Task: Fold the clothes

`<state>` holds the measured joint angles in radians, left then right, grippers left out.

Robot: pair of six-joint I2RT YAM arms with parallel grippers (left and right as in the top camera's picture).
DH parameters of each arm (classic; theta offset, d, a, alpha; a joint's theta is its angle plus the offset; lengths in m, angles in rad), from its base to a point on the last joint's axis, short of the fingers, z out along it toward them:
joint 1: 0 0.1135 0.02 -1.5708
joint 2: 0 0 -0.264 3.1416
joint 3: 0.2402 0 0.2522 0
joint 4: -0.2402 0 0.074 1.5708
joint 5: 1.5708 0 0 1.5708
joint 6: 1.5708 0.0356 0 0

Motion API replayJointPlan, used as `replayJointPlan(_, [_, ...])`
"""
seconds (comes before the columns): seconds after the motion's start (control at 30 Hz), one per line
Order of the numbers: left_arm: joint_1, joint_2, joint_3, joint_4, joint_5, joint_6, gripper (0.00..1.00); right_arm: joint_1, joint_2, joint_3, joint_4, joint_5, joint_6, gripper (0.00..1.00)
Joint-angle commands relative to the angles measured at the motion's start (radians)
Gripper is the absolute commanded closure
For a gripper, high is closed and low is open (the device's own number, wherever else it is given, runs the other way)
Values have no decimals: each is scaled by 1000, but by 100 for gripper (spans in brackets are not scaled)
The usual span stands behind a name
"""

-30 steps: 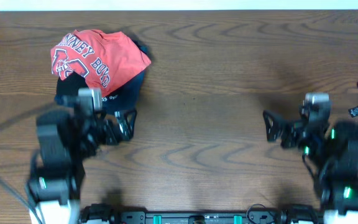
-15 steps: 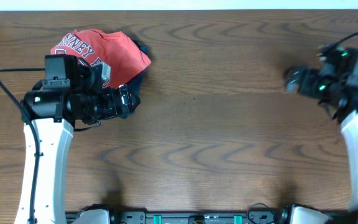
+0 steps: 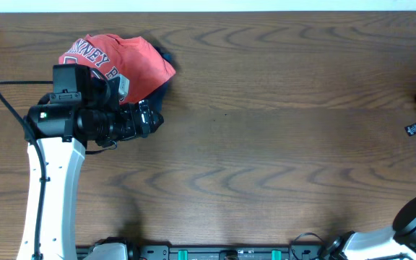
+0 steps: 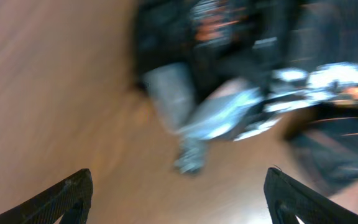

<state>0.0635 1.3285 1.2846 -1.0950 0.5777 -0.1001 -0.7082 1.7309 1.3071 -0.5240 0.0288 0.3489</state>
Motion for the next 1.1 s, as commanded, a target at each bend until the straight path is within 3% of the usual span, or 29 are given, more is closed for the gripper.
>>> replayJointPlan(0.0, [-2,-4,23,0,17,17,2,-73,72,14,25,70,29,13])
replayJointPlan(0.4, [-2,-4,23,18,17,17,2,-175,303,14,206,-56,32,16])
replayJointPlan(0.47, [-2,-4,23,18,17,16,2,-175,311,14,244,-56,32,27])
replayJointPlan(0.53, [-2,-4,23,19,17,16,2,-175,311,14,272,-55,32,45])
replayJointPlan(0.67, [-2,-4,23,19,17,16,2,-175,311,14,306,-52,33,99])
replayJointPlan(0.9, [-2,-4,23,19,18,16,2,-173,238,22,309,-185,34,99])
replayJointPlan(1.07, [-2,-4,23,22,18,16,2,-141,57,22,445,-647,105,99])
